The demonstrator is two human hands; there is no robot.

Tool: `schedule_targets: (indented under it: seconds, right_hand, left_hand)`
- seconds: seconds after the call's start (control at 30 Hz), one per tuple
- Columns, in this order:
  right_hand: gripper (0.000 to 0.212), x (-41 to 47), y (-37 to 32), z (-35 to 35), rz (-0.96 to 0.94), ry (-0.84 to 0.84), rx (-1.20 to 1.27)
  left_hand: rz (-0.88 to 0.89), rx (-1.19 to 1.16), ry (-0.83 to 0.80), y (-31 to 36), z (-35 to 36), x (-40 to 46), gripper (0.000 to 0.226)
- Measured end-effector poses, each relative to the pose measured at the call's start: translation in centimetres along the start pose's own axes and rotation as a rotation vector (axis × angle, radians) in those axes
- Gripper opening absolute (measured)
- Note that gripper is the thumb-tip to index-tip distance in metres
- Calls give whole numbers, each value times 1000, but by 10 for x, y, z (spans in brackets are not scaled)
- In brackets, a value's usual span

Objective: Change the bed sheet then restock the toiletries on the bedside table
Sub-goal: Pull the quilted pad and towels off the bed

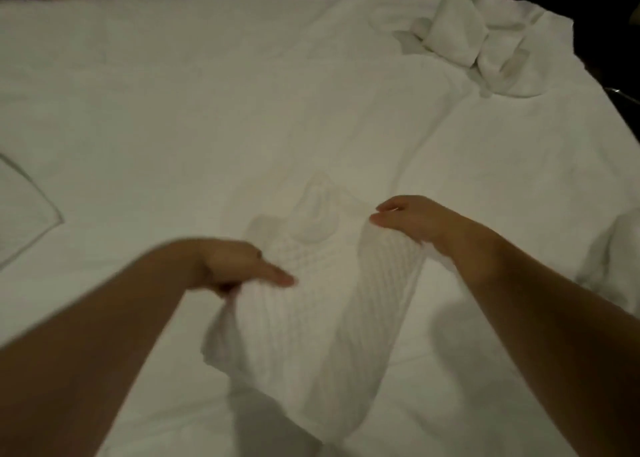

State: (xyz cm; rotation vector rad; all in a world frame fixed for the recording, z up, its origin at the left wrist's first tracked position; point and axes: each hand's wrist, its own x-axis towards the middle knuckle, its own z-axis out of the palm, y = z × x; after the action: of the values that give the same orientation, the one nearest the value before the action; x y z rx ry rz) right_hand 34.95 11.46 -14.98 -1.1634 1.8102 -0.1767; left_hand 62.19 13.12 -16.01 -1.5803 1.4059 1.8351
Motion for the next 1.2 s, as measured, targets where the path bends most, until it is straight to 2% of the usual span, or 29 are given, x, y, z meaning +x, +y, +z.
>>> schedule_targets:
  seconds: [0.07, 0.13, 0.17, 0.2, 0.27, 0.33, 0.37, 0.47, 0.57, 0.67, 0.7, 0.8, 1.0, 1.07, 1.13, 1.2]
  right_hand:
    - [49, 3, 12, 14, 20, 240, -59]
    - [58, -19, 31, 42, 58, 530, 159]
    - [61, -34, 39, 60, 64, 604, 320]
    - [63, -50, 46, 79, 68, 617, 457]
    - [60, -81, 51, 113, 95, 531, 603]
    - [66, -95, 54, 135, 117, 437, 670]
    - [71, -100, 54, 141, 117, 395, 712]
    - [89, -106, 62, 144, 74, 277, 829]
    - [89, -115, 71, 137, 26, 251, 880]
    - [80, -126, 81, 116, -51, 260, 901]
    - [76, -132, 84, 107, -76, 239, 911]
    - [67, -157, 103, 75, -156, 176, 935]
    - [53, -211, 162, -11, -149, 221, 991]
    - [52, -224, 188, -48, -160, 220, 992]
    - [54, -232, 212, -85, -179, 220, 955]
    - [63, -227, 229, -124, -193, 200, 874]
  left_hand:
    - [54, 30, 149, -17, 25, 0, 109]
    - [119, -68, 323, -27, 36, 4, 99]
    - [137, -178, 371, -26, 40, 3, 89]
    - [150, -309, 354, -25, 43, 1, 82]
    - [179, -531, 235, -26, 47, -2, 88]
    - [186, -635, 154, -35, 47, -1, 114]
    - [168, -675, 155, -41, 46, 0, 120]
    - [192, -715, 195, -47, 53, -1, 100]
    - [285, -756, 269, -45, 72, -5, 87]
    - [403, -780, 246, -37, 94, -23, 116]
    - [441, -769, 235, -34, 101, -28, 120]
    - [554, -734, 175, -15, 125, -41, 106]
    - [613, -659, 173, 69, 199, -62, 93]
    - [628, -693, 205, 106, 232, -60, 75]
    - [593, -731, 290, 137, 268, -53, 70]
    - [561, -798, 409, 163, 299, -40, 66]
